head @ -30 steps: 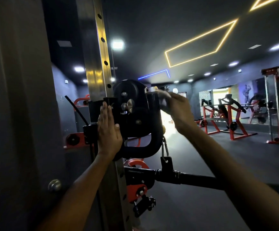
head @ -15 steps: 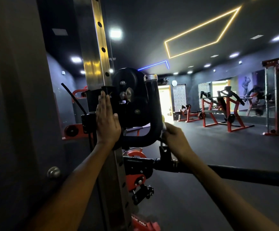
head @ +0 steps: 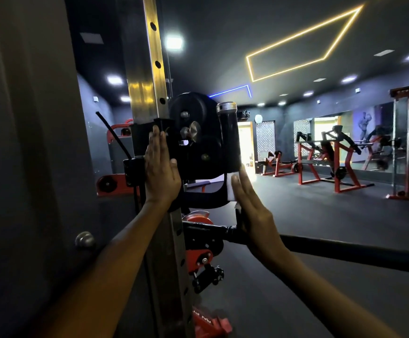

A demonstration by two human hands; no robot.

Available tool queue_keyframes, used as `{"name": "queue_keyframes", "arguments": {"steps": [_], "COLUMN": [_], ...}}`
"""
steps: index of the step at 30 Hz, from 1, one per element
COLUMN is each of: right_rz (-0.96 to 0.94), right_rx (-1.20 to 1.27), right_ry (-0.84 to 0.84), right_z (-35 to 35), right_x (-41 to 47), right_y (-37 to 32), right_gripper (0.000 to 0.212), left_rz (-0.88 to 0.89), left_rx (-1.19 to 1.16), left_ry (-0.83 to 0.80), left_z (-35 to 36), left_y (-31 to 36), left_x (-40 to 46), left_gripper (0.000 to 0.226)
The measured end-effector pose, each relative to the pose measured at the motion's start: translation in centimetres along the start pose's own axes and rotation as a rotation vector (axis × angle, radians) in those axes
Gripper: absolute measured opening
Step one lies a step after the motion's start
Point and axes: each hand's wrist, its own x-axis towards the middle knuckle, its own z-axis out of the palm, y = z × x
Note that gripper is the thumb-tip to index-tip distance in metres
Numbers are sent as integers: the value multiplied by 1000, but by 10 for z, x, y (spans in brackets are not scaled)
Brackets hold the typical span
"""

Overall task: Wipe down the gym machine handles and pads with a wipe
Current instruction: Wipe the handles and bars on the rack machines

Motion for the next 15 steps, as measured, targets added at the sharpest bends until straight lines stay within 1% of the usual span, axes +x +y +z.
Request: {"name": "queue_keyframes", "arguments": {"steps": [2, 4, 5, 6, 8, 10, 12, 15], "right_rz": [-31, -106, -169, -230, -339, -377, -384, -424], "right_rx": [-96, -158, -176, -207, -301, -359, -370, -342], "right_ry": [66, 177, 202, 190, 87, -10, -73, -159], "right_z": [-6, -17, -24, -29, -36, -34, -31, -21], "right_x": [2, 28, 46, 65, 91, 91, 68, 25], "right_y": [-2, -3, -1, 2, 13, 25, 30, 31], "right_gripper": [68, 48, 39, 37, 38, 54, 64, 63], "left_rz": [1, -1, -3, -4, -1, 3, 6, 7], "left_rx": [4, 1, -2, -4, -7, -7, -8, -6], "left_ry": [-1, -8, -10, -11, -11, -6, 7, 16], "left_z": [0, 0, -1, 0, 0, 0, 0, 1], "left_y": [0, 1, 1, 1, 0, 0, 0, 1], "left_x": [-1, -1, -1, -1, -1, -1, -1, -2], "left_gripper": [67, 67, 68, 68, 68, 68, 67, 65]}}
